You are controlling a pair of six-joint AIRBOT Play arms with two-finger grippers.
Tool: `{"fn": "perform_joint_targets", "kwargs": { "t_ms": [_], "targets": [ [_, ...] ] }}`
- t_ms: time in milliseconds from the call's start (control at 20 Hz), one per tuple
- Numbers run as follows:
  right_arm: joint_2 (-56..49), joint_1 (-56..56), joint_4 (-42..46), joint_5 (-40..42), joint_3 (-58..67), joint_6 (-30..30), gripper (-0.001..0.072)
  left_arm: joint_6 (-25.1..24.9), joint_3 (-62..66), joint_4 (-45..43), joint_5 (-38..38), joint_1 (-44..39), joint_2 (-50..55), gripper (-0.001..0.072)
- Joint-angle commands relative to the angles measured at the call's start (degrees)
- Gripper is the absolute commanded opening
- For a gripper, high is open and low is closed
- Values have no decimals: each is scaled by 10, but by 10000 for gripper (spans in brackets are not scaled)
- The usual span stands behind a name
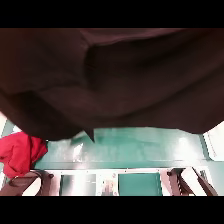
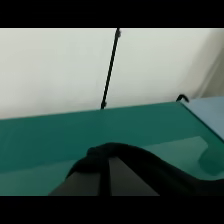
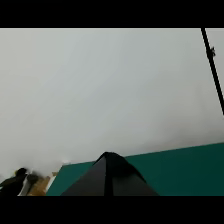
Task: Fold the shirts.
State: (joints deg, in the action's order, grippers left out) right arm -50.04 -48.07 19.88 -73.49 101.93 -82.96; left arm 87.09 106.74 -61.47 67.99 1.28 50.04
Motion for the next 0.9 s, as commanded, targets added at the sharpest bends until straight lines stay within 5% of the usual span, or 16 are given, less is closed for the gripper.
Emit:
{"fn": "perform_joint_targets", "kwargs": {
  "t_ms": [0,150,300,600,850],
  "targets": [
    [-2,111,104,79,-170,47,17,-7,-117,0,-33,0,54,24],
    [-61,226,144,247,-353,85,16,-68,-209,37,-155,0,163,24],
    [-226,275,132,334,-388,102,16,-155,-219,130,-238,0,330,24],
    [-523,279,27,308,-215,127,16,-307,-185,310,-337,0,517,24],
    [-570,278,22,300,-93,127,17,-332,-143,309,-361,5,519,24]
  ]
}}
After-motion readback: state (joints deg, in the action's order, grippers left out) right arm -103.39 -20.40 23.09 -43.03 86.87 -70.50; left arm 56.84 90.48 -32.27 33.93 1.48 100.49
